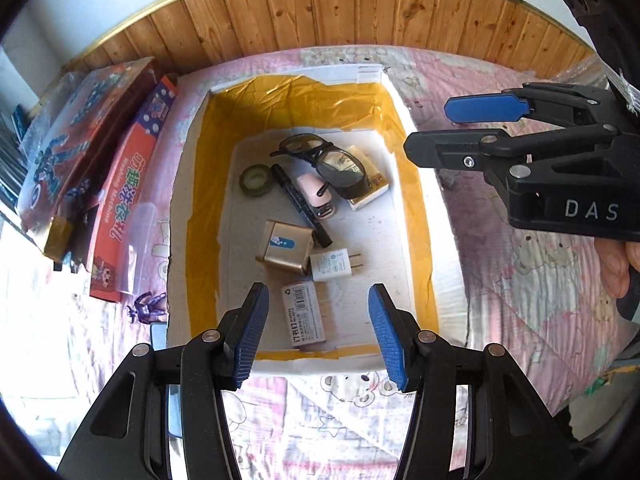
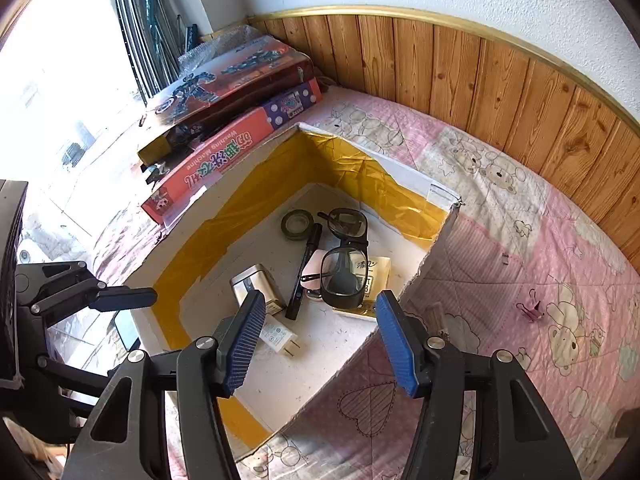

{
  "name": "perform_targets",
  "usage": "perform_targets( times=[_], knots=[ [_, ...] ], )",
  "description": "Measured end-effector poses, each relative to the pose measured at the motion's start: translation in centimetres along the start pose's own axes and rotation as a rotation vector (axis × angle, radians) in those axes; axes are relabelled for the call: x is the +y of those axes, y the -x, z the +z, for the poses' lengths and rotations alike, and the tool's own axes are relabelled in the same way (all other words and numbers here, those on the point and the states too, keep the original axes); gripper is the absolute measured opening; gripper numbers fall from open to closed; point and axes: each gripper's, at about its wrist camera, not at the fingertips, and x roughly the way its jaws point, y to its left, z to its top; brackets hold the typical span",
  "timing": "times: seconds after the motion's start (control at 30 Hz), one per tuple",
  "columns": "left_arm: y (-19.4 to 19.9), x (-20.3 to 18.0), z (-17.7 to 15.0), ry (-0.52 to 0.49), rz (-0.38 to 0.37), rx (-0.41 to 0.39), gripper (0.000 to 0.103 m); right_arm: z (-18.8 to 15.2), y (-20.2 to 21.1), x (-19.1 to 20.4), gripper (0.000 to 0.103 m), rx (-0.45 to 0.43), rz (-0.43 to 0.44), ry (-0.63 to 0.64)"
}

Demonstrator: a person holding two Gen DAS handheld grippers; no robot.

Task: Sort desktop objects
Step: 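Withdraw both open tools from the box toward the remaining objects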

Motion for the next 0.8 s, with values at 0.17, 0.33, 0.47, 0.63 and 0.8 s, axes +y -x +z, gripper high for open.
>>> perform_targets(
  times=[0.17, 0.33, 0.47, 0.63, 0.8],
  knots=[
    [1.5, -1.8, -0.9, -0.014, 0.004, -0.039, 0.055, -2.7, 3.3, 0.3, 0.06, -0.107, 0.035, -0.007],
    [3.0, -3.6, -2.1, -0.016, -0.009, -0.092, 0.055, -5.4, 6.2, 0.0, 0.06, -0.213, 0.066, -0.039],
    [3.9, -5.5, -2.8, -0.018, -0.031, -0.13, 0.055, -8.0, 8.1, -1.2, 0.06, -0.291, 0.086, -0.093],
    [4.6, -8.3, -3.5, -0.031, -0.088, -0.16, 0.055, -11.4, 9.8, -3.6, 0.06, -0.352, 0.085, -0.181],
    [4.0, -11.5, -3.6, -0.06, -0.151, -0.158, 0.055, -14.4, 10.3, -7.0, 0.06, -0.366, 0.038, -0.269]
  ],
)
